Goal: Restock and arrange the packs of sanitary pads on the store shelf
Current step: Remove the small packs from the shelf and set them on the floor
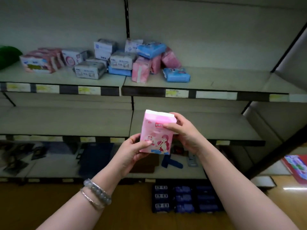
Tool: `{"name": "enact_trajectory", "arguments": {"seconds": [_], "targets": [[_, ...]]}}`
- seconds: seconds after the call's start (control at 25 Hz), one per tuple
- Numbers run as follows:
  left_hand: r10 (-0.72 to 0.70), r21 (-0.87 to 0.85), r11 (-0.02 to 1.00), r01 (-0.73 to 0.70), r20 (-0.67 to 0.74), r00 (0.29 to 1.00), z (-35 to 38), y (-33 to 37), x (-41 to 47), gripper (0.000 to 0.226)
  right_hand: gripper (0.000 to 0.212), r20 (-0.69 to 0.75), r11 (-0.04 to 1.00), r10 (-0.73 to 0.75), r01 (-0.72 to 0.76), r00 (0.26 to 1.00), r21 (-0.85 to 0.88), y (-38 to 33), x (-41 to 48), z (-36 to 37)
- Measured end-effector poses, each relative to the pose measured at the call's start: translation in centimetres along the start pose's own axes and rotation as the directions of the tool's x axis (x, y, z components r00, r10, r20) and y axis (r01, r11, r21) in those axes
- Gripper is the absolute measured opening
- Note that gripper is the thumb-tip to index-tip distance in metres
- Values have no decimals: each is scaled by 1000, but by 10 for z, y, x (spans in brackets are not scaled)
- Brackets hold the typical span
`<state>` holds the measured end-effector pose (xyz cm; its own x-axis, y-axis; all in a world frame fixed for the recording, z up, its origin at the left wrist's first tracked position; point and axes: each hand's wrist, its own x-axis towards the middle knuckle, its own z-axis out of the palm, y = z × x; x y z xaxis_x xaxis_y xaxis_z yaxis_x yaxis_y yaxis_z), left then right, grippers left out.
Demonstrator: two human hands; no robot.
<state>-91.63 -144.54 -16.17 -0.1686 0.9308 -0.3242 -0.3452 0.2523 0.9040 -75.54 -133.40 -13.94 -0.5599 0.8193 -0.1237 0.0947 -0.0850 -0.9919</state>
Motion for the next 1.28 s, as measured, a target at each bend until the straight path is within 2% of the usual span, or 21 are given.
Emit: {"name": "enact_trajectory", "arguments": {"seconds": [0.16,0.32,0.4,0.52,0.76,0.96,1.12,1.28], "targets": [[-85,33,996,87,-78,993,-3,-40,22,54,73,57,996,81,-78,995,-44,53,19,-11],[-170,83,980,183,-145,975,-22,-86,51,56,80,-19,992,110,-111,994,-60,114,37,-2],[-172,158,967,201,-177,969,-33,-106,66,49,78,-37,990,109,-111,993,-83,133,44,1],[-164,193,961,198,-176,971,-52,-139,96,39,57,-82,987,116,-124,990,-105,171,61,4],[-172,233,951,205,-154,973,-104,-221,155,43,67,-100,979,202,-204,974,-4,277,99,20],[-222,250,943,219,-17,975,-158,-322,203,31,76,-101,968,246,-249,964,-17,410,133,35],[-229,263,932,249,-104,968,-194,-422,238,42,64,-41,967,248,-250,968,-54,514,157,40],[-318,272,903,332,-97,943,-230,-515,280,49,71,49,946,249,-232,967,-227,620,185,46]]}}
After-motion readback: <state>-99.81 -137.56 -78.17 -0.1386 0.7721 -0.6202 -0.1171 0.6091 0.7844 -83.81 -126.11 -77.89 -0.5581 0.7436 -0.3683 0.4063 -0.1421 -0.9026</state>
